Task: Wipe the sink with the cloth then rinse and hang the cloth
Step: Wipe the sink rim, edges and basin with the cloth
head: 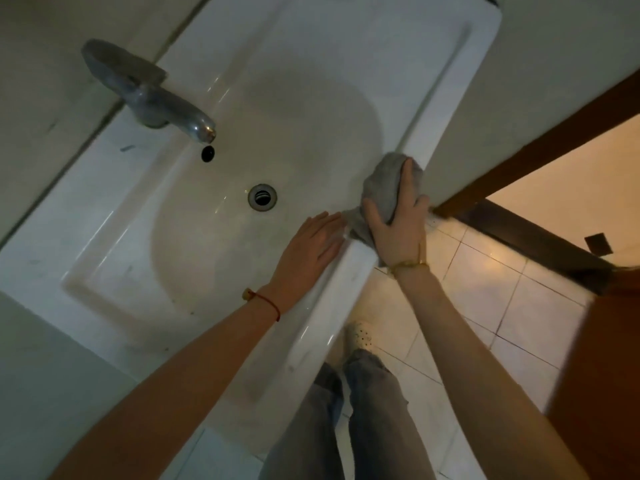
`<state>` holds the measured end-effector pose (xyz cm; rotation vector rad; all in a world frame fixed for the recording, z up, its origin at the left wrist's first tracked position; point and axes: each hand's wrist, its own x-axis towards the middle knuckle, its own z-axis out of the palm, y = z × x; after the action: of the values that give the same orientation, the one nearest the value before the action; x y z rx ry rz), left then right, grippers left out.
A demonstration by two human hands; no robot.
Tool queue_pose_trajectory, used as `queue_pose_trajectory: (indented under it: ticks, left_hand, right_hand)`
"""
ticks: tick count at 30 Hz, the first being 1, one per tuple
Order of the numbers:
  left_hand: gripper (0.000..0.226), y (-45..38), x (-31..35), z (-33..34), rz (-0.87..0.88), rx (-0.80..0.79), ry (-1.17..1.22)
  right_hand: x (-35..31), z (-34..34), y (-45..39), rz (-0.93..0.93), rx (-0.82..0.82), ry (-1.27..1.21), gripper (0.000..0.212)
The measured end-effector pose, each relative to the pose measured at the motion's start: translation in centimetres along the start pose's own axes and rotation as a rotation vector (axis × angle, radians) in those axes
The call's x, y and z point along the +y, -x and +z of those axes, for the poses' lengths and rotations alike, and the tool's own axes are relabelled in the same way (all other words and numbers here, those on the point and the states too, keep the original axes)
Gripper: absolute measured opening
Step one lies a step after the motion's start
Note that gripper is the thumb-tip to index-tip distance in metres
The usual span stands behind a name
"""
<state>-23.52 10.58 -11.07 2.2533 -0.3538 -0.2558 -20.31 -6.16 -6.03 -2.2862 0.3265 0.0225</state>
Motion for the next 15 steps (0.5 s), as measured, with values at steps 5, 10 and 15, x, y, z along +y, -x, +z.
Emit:
queue_pose_trajectory:
  ticks: [5, 10, 15]
  left_hand:
    - [0.057, 0.1, 0.0, -0.1, 0.028, -0.001, 0.059]
    - [0.043, 0.2, -0.1, 0.0, 0.014, 0.011, 0.044]
    - [0.045, 0.3, -0.2, 0.2, -0.002, 0.018, 0.052]
  right_hand:
    - [0.1, 1.5, 11.2, -0.040, -0.120, -0.026, 0.085]
    - [0.8, -1.3, 0.8, -0.066, -0.049, -0.013, 0.076]
    - [0.2, -1.3, -3.3, 0.025, 0.006, -0.025, 0.079]
